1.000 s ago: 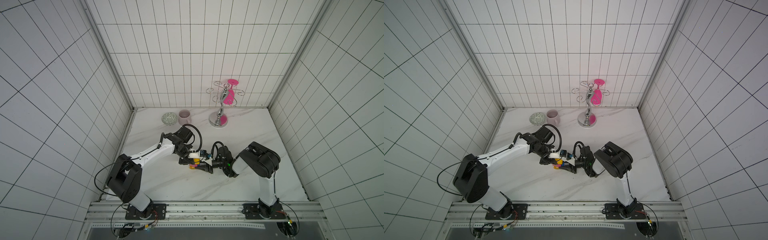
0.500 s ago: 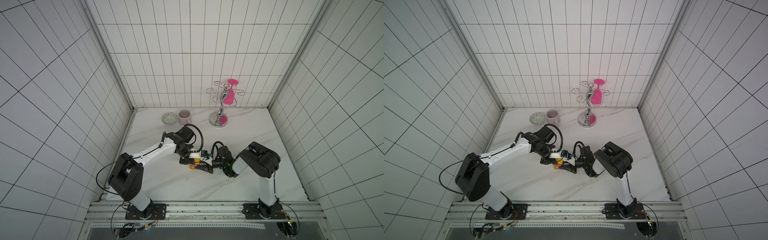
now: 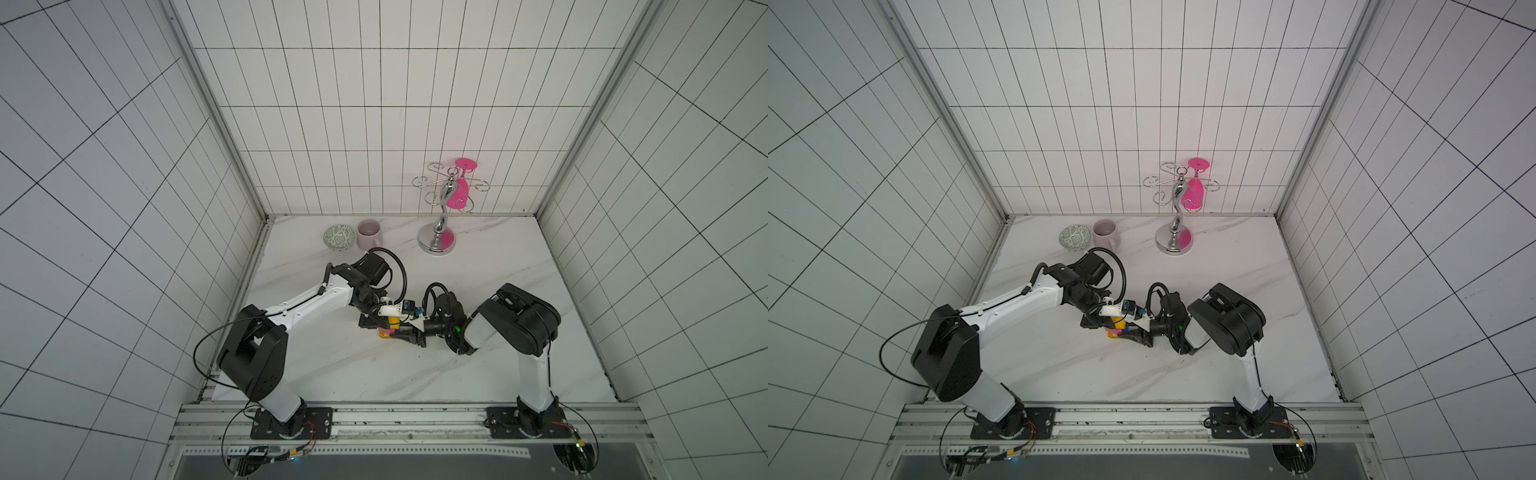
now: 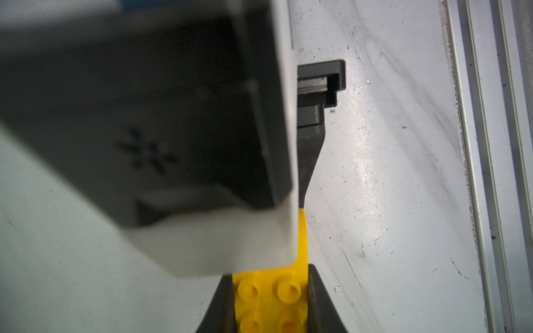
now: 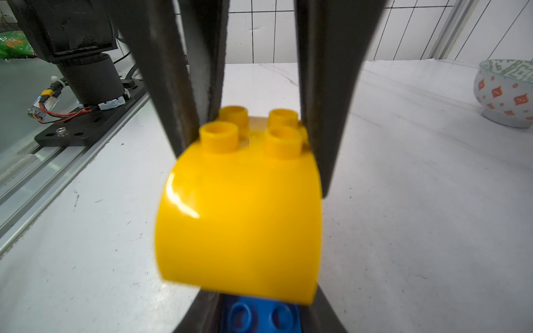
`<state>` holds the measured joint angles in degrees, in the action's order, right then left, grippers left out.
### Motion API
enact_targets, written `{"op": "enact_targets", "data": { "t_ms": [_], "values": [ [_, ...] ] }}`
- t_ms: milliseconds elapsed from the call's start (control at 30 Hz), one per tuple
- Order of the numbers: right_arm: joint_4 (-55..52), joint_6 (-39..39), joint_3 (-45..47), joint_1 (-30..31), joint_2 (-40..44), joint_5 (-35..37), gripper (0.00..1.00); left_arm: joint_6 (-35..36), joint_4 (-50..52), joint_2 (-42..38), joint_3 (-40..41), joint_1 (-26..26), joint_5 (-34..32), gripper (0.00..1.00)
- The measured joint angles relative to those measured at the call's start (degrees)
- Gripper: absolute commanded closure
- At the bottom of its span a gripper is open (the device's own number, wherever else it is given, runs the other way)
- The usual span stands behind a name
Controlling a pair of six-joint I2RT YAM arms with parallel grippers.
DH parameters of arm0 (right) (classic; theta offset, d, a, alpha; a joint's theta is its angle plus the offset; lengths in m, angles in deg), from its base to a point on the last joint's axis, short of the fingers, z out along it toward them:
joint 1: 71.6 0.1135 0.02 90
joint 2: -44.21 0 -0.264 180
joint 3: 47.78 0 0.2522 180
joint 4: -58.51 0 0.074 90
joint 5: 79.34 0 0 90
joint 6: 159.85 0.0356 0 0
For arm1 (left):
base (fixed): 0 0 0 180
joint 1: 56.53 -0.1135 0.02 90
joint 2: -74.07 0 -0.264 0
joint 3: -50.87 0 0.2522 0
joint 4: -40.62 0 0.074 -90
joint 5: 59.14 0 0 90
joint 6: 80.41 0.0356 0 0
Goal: Assemble the letter s with lego
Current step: Assemble the lego brick with the lego brick.
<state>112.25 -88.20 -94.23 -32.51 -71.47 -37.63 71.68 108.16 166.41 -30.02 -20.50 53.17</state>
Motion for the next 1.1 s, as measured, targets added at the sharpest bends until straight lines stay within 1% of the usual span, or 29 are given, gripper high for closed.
{"op": "enact_targets", "data": {
  "t_ms": [533,1100],
  "values": [
    [0.0,-0.02,-0.02,0.0,0.0,0.15,0.85,0.42,-0.7,-0.39,0.66,0.35,-0.66,0.84],
    [0.63,-0.04,0.0,-0.04,-0.42,0.02,0.86,0.46,-0.59,-0.44,0.46,1.01,-1.75,0.83]
  ]
}}
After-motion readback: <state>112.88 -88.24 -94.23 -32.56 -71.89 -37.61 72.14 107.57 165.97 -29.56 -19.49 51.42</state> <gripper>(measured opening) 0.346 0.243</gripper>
